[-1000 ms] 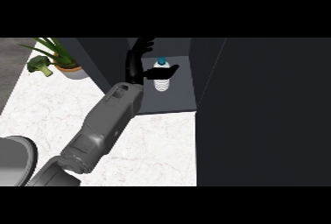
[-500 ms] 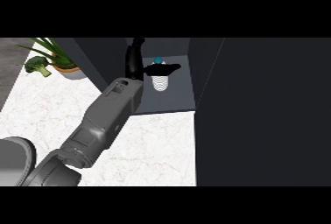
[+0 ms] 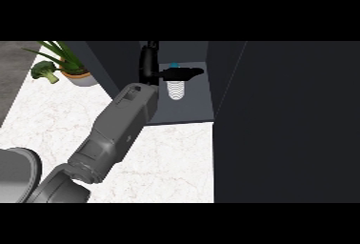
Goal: Pick up the bottled water, place it into the cabinet and close the cabinet
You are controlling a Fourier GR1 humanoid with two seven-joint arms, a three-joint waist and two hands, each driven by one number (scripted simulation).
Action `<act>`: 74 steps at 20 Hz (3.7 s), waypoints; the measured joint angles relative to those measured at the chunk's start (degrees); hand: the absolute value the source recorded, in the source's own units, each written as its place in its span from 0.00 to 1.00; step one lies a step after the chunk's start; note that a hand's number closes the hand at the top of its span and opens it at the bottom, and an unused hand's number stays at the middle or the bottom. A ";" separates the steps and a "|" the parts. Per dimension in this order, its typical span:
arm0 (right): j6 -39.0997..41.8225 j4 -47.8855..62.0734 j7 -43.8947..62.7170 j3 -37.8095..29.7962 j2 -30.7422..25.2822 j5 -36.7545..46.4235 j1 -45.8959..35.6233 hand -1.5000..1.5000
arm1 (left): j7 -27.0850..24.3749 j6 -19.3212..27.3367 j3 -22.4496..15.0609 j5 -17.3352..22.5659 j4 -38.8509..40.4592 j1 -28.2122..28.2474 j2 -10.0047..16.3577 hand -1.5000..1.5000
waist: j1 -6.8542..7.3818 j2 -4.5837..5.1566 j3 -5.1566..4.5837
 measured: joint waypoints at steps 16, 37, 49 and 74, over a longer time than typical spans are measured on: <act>-1.69 -0.31 3.38 -0.75 0.05 -0.82 -1.21 0.00 | 2.68 3.24 -16.11 11.97 -23.12 13.90 -0.22 0.00 | 2.08 -1.23 0.04; 0.48 -0.61 5.27 0.03 0.15 -1.64 -1.88 1.00 | 4.34 7.59 -38.32 8.61 -69.67 53.92 7.61 1.00 | 3.88 -1.20 0.06; 8.69 -0.94 7.72 5.85 -3.61 -1.14 -0.33 1.00 | 3.78 2.21 -36.19 9.30 -85.76 68.05 24.93 1.00 | 3.95 -1.21 -0.03; 13.60 -2.14 10.96 24.16 -6.28 2.13 -8.50 1.00 | -0.37 -12.55 -14.42 23.60 -99.65 86.93 46.48 0.00 | 5.17 -2.40 -0.79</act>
